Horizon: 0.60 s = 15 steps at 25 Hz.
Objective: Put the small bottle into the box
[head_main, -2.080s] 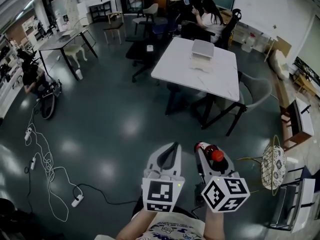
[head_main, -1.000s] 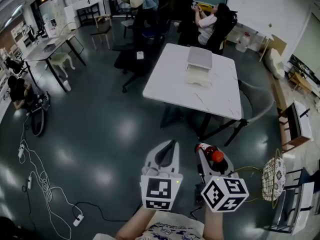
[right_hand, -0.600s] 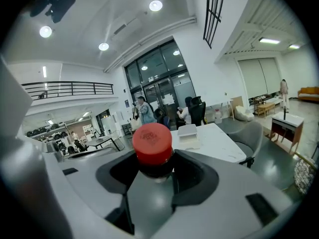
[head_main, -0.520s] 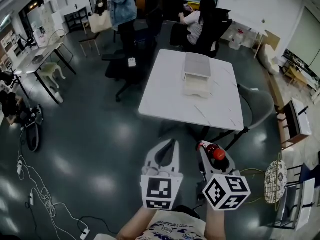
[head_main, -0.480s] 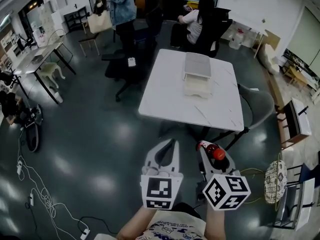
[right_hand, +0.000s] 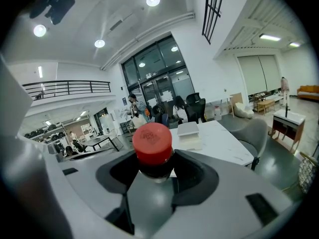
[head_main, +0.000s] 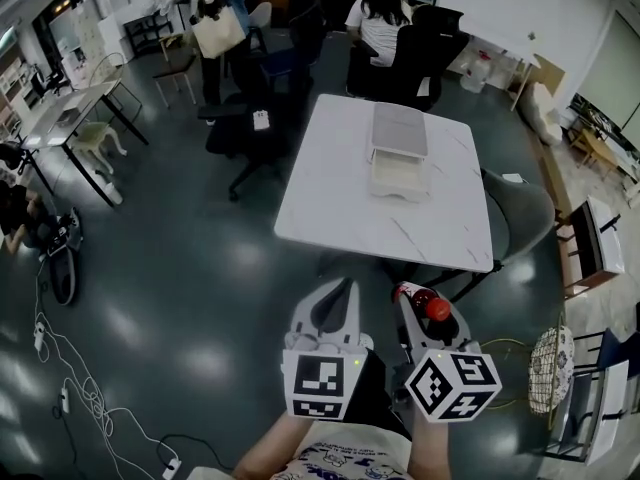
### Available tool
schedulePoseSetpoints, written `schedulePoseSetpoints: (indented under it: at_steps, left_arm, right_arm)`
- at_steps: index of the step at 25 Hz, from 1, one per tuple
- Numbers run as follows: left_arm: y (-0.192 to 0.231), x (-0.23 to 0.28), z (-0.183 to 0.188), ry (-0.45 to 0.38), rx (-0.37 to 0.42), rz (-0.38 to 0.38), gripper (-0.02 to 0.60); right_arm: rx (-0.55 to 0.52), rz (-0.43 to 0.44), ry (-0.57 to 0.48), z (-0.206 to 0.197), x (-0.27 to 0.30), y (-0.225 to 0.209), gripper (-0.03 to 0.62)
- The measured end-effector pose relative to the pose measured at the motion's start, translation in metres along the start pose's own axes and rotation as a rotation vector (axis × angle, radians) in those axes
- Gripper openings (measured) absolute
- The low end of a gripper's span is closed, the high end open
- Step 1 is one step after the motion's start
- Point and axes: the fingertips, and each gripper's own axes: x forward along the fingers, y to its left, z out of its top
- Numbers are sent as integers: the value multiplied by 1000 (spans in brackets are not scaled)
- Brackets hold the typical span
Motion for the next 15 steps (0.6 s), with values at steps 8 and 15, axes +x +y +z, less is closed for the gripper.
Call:
schedulePoseSetpoints:
  at_steps: [8,15]
  left_arm:
    - [9,50,15,-8,3,17,20]
    - [10,114,29,-12,6,30,20]
  right_arm:
    - [0,10,11,21,42,-26,224]
    - [-7,28,10,51,91,-61,224]
